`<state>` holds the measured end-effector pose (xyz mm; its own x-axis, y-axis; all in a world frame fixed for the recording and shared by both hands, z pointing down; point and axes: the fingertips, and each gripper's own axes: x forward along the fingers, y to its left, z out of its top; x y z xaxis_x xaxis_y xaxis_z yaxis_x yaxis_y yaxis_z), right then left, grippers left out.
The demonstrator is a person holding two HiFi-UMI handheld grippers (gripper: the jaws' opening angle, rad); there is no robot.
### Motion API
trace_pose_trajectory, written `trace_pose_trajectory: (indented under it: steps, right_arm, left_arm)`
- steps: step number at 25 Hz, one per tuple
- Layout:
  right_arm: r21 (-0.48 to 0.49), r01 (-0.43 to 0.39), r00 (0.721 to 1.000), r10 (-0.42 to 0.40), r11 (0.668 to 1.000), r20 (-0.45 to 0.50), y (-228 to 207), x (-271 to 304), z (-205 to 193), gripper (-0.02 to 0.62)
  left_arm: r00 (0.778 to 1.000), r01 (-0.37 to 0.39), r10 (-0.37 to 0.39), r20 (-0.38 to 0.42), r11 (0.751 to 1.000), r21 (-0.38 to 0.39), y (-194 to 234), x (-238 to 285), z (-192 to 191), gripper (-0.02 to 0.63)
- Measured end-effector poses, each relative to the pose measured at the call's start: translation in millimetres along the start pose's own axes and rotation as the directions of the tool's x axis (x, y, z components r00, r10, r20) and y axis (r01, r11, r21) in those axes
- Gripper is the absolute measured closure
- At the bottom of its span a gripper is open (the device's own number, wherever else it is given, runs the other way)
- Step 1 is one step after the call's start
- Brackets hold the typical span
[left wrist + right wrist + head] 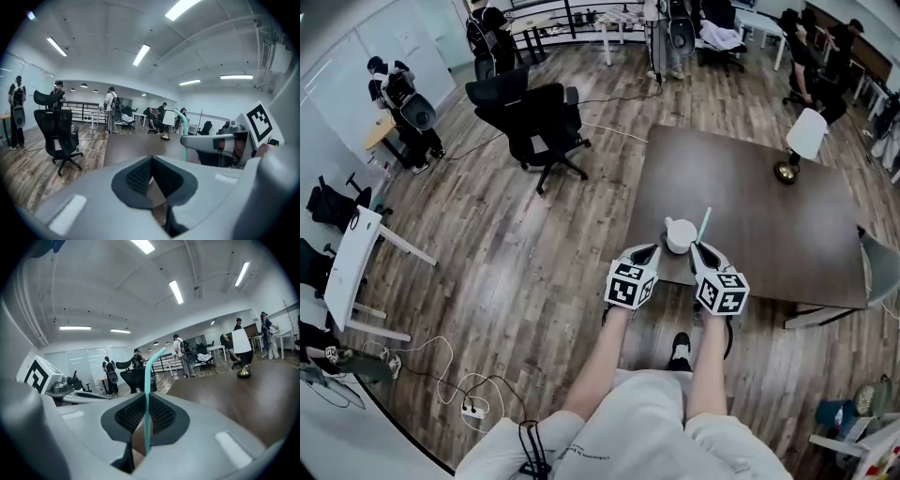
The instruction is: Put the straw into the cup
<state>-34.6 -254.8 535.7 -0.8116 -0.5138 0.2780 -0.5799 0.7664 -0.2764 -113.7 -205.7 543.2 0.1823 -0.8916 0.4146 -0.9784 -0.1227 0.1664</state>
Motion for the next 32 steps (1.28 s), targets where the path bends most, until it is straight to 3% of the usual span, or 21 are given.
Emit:
trace_pose_trajectory:
  steps: [6, 10, 17, 24, 32]
  right_arm:
    - [0.012, -0.08, 0.997, 0.08, 0.997, -0.009, -21, 34, 18, 0.548]
    - [0.028, -0.146, 0.988, 0.147, 0.989, -0.037, -35, 52, 23, 0.548]
    - [0.035, -0.246, 0.965, 0.249, 0.969, -0.078, -69, 73, 30, 0.548]
    - [0.077, -0.328, 0.94, 0.333, 0.941, -0.066, -99, 83, 37, 0.548]
    - [0.112, -0.385, 0.918, 0.393, 0.916, -0.06, -103, 86, 31, 0.548]
  left_arm:
    - [0.998, -0.066, 0.066, -0.009, 0.998, -0.016, 13, 33, 15, 0.606]
    - [0.996, -0.085, 0.084, -0.02, 0.992, -0.088, 12, 58, 11, 0.606]
    - [0.989, -0.146, 0.142, -0.038, 0.982, -0.124, 4, 99, 8, 0.606]
    - [0.973, -0.231, 0.232, -0.018, 0.953, -0.194, 1, 120, 8, 0.606]
    - [0.95, -0.31, 0.309, -0.042, 0.921, -0.235, -1, 111, -11, 0.606]
